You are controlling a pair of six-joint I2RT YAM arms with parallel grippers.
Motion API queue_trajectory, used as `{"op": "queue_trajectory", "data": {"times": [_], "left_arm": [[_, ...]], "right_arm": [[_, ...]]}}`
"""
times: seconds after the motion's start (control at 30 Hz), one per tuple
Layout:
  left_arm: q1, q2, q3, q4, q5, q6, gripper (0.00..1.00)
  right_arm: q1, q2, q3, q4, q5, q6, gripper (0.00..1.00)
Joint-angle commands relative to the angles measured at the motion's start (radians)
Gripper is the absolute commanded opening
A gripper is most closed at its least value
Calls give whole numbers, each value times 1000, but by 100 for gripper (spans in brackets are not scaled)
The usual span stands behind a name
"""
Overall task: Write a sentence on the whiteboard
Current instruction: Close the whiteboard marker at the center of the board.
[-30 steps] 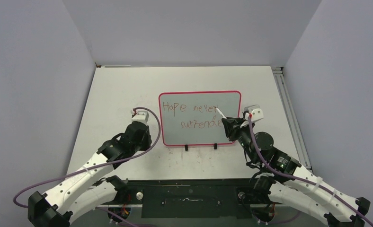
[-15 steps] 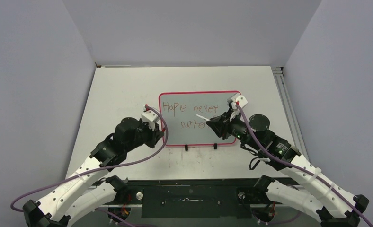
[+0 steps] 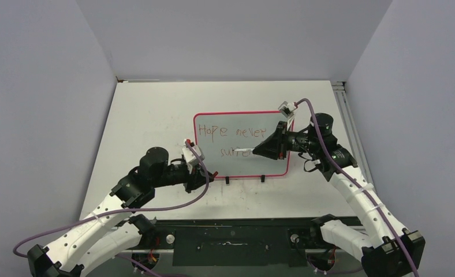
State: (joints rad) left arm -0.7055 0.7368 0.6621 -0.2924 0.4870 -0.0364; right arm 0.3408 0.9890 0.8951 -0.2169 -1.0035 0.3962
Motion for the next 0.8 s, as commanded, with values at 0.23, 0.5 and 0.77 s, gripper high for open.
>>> {"op": "queue_trajectory", "data": {"times": [0.23,0.5,0.77], "left_arm": [[-27,15,5,73,109,20,0],[-32,26,8,70,117,20,0],[-36,25,7,69,123,22,0]], "right_arm": [[39,48,42,-55,-218,-71,5],[133,82,55,-89,-173,-104,5],[157,103,65,-96,-168,-115,5]]}}
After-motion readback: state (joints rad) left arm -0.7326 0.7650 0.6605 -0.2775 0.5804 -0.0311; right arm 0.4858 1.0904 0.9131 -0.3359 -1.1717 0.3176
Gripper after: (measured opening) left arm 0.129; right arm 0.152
